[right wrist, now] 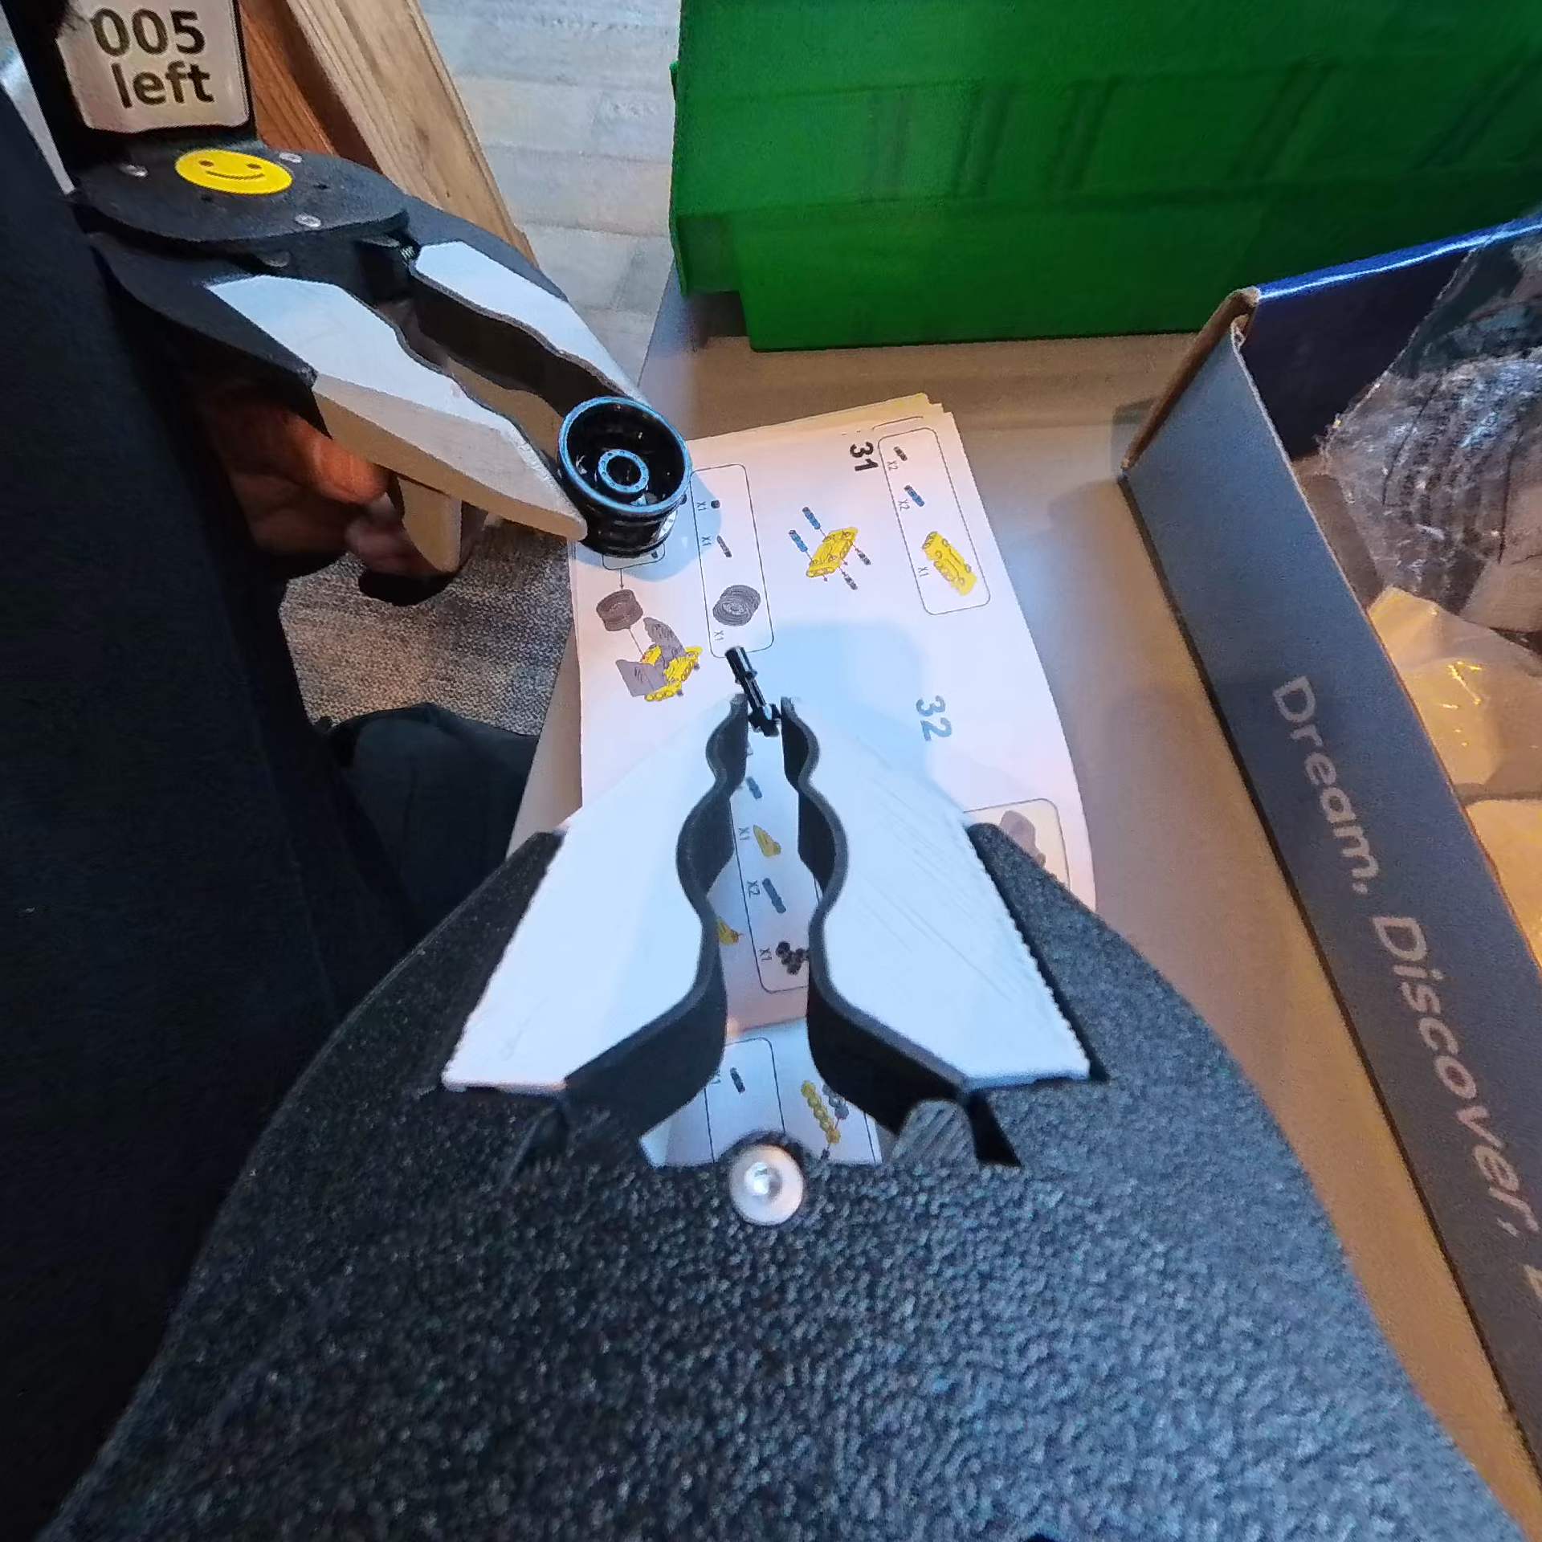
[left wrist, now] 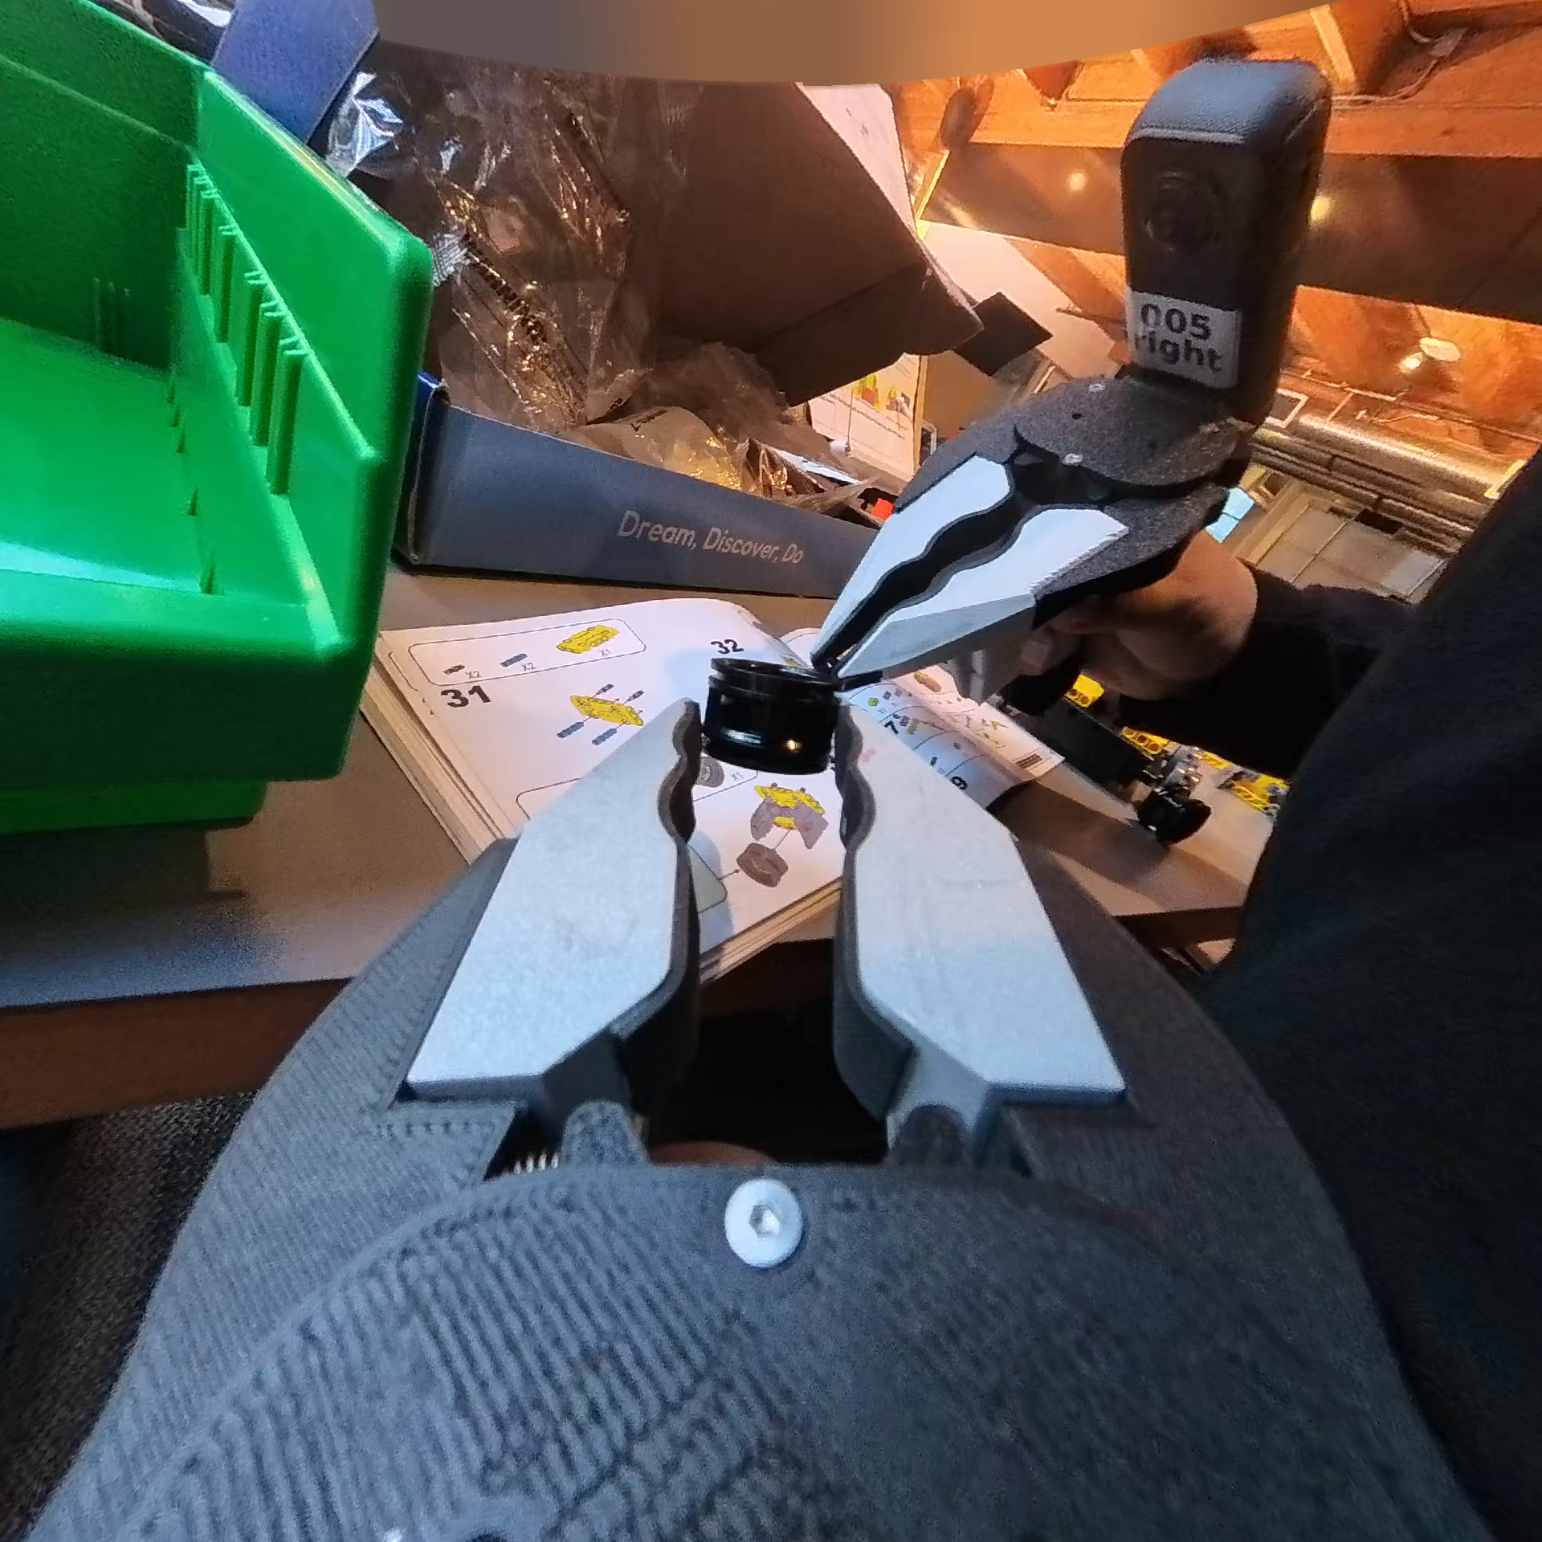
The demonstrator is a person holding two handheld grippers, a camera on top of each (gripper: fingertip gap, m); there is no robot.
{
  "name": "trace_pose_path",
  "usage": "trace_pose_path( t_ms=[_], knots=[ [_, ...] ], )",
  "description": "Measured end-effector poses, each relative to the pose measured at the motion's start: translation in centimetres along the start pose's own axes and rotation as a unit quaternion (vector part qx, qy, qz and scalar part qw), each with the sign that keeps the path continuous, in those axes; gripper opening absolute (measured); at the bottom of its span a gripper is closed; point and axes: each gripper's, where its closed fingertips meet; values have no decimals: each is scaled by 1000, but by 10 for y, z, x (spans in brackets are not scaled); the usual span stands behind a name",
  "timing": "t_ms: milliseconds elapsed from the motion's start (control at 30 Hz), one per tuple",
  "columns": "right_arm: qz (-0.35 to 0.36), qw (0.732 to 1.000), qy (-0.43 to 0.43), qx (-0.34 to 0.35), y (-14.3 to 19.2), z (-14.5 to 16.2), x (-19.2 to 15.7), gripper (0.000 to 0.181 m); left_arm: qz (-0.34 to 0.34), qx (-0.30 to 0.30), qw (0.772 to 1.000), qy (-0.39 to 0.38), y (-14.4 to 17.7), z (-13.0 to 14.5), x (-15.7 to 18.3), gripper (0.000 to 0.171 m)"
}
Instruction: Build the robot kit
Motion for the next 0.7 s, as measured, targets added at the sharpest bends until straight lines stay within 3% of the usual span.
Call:
trace_pose_path(
  t_ms=[467,700],
  knots=[
    [10,1000,-14,8,5,3,0,7,0,-1,1000,-7,-1,0,1,31],
    [43,997,-19,56,39,-14,-8,8,5,-7,999,-47,-5,-7,13,31]
  ],
)
Point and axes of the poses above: each gripper's, where its closed fingertips meet, y back along the fingers, z out of its underside, x = y × z across the jaws, and after that the axes turned 11 degrees about z, right-handed
